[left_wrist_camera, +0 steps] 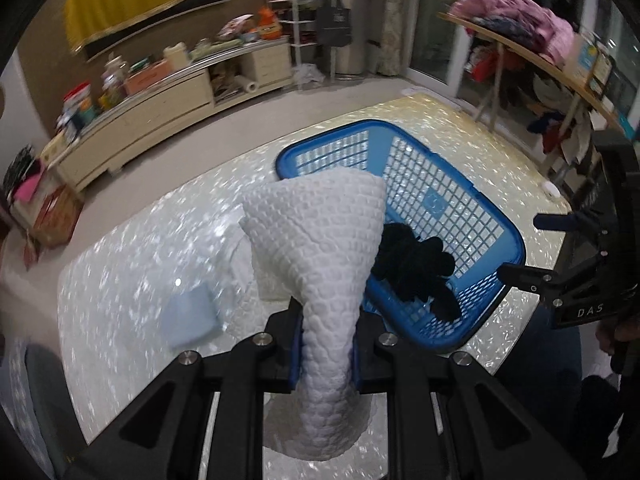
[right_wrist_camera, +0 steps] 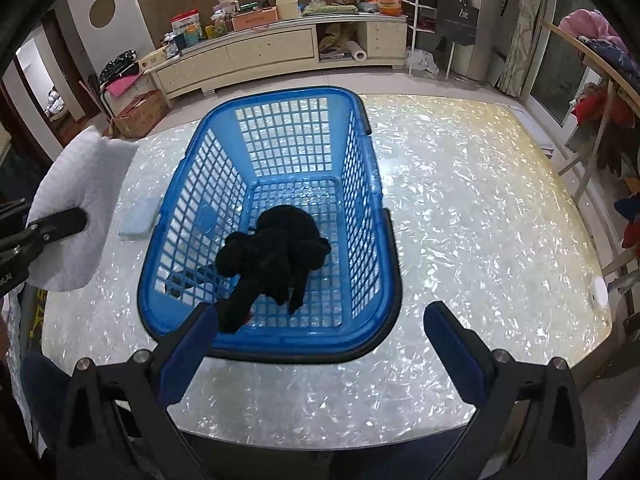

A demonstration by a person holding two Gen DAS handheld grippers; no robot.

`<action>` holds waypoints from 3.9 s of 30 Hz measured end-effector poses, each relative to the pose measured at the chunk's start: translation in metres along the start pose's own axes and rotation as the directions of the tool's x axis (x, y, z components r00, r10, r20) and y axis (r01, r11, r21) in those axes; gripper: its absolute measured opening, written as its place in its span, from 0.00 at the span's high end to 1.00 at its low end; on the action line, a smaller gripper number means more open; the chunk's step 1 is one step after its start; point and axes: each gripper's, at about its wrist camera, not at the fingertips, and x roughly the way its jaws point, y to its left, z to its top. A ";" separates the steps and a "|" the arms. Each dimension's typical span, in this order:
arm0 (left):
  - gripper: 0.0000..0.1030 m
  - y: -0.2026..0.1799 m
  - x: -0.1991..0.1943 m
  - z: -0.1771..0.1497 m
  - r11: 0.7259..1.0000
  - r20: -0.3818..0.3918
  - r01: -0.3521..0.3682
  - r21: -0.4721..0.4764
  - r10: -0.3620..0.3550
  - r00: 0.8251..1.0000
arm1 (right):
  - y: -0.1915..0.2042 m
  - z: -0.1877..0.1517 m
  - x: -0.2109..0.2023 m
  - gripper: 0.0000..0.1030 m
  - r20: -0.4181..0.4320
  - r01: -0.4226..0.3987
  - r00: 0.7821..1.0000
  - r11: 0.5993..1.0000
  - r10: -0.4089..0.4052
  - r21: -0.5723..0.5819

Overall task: Organize soft objects
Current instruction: 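Release the plush toy with the right gripper while the left gripper carries the towel into the basket, then open the left gripper to drop the white towel into the basket, then lower the right gripper onto the white pad and grasp it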

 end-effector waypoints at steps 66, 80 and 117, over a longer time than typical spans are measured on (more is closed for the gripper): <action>0.12 -0.057 0.092 0.083 0.940 -0.018 0.001 0.342 0.005 1.000 | -0.032 0.021 0.008 0.00 -0.019 0.020 1.000 0.997 -0.018 0.077; 0.00 -0.024 -0.020 0.011 0.981 0.045 -0.080 0.180 0.073 0.996 | 0.040 -0.003 -0.054 0.00 0.063 -0.036 0.997 0.999 0.036 -0.011; 0.00 0.008 0.014 -0.153 0.996 -0.178 0.003 -0.094 -0.020 0.984 | 0.111 -0.078 0.046 0.03 -0.193 -0.163 0.971 0.982 0.142 -0.094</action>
